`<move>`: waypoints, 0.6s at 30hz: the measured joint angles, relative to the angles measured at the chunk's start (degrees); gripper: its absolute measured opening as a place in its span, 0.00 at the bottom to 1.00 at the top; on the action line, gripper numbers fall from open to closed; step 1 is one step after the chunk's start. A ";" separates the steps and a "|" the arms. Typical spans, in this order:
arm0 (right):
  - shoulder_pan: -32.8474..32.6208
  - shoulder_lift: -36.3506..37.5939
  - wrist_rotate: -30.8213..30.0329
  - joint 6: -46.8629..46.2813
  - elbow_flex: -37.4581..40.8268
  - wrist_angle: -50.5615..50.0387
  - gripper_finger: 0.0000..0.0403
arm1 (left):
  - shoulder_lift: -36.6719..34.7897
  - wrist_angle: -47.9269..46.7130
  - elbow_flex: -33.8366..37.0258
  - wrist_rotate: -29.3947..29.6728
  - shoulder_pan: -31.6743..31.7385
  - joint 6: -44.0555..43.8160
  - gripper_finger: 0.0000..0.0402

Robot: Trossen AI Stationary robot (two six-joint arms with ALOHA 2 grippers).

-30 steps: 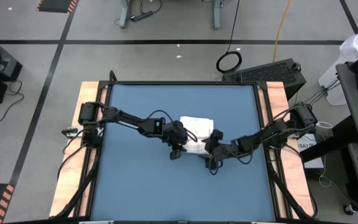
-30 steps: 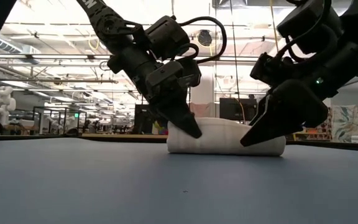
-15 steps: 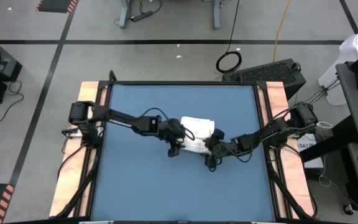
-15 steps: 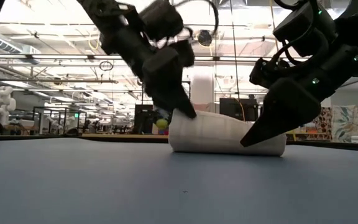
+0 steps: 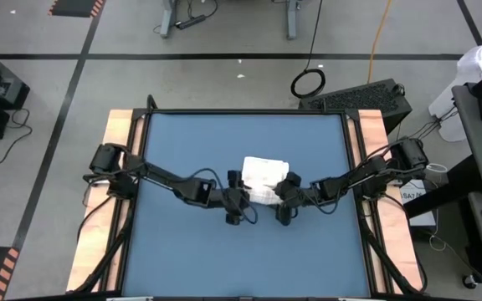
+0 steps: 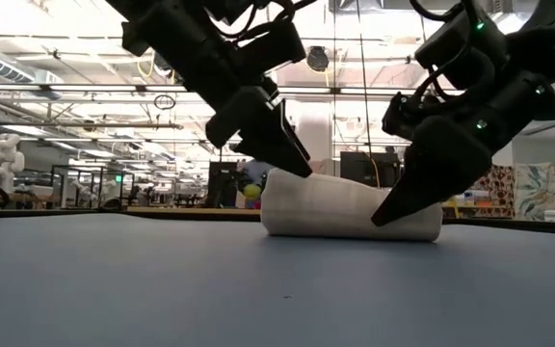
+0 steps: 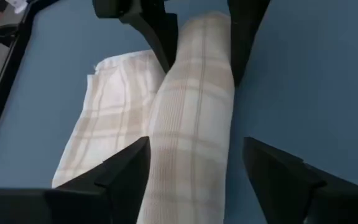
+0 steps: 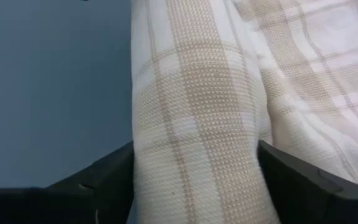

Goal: Roll towel
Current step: Roll the white towel

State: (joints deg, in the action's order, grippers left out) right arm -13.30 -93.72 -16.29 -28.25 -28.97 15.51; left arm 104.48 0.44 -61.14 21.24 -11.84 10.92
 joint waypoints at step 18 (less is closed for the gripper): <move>6.28 0.01 23.37 -8.59 -0.07 4.43 0.72 | 3.57 -0.75 -0.09 -5.02 -0.59 -1.25 0.87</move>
State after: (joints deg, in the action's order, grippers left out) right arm -7.02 -93.71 7.08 -36.84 -29.04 19.94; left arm 108.05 -0.31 -61.23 16.22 -12.43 9.67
